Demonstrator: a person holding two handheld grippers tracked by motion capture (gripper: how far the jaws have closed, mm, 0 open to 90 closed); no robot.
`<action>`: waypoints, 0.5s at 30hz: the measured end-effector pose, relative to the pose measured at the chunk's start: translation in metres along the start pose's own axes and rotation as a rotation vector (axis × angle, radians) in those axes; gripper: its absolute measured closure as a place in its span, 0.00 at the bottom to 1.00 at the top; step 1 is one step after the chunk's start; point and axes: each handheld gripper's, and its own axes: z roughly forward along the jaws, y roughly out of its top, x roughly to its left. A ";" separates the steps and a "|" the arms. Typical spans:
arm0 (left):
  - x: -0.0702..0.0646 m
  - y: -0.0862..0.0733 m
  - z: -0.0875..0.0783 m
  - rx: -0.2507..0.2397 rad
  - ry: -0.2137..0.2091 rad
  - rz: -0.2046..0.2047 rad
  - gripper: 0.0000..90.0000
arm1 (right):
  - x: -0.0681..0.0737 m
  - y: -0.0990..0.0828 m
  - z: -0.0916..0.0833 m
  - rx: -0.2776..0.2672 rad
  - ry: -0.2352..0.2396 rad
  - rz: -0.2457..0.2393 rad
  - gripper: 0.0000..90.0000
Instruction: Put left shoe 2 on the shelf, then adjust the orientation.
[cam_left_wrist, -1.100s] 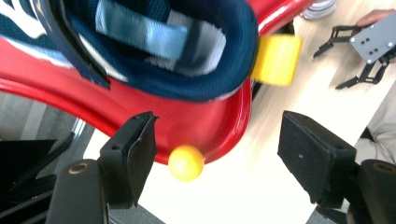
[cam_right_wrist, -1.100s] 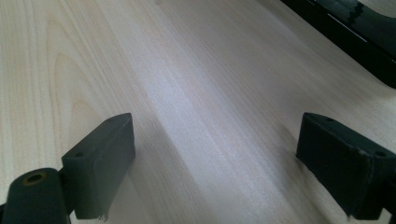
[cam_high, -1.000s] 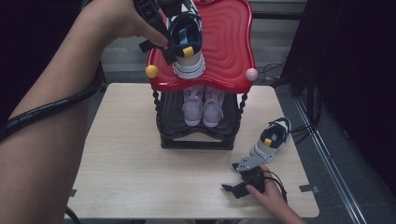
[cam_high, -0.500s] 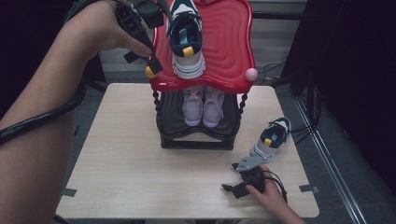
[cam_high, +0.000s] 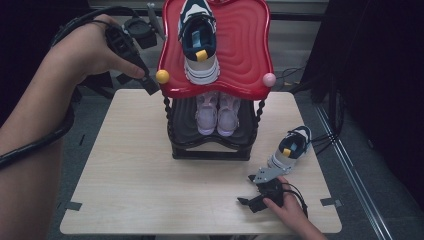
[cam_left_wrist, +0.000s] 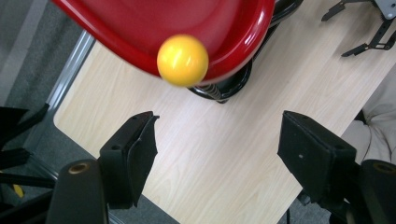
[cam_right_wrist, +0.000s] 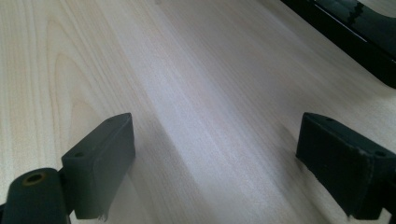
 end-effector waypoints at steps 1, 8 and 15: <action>0.001 -0.004 0.002 0.006 0.001 0.000 0.31 | 0.000 0.000 0.000 0.000 0.001 0.001 0.12; 0.002 -0.019 0.011 0.005 -0.004 -0.010 0.31 | 0.000 0.000 0.000 0.001 0.002 0.004 0.12; 0.003 -0.034 0.028 0.012 -0.021 -0.014 0.31 | 0.000 0.000 0.000 0.000 -0.001 0.001 0.12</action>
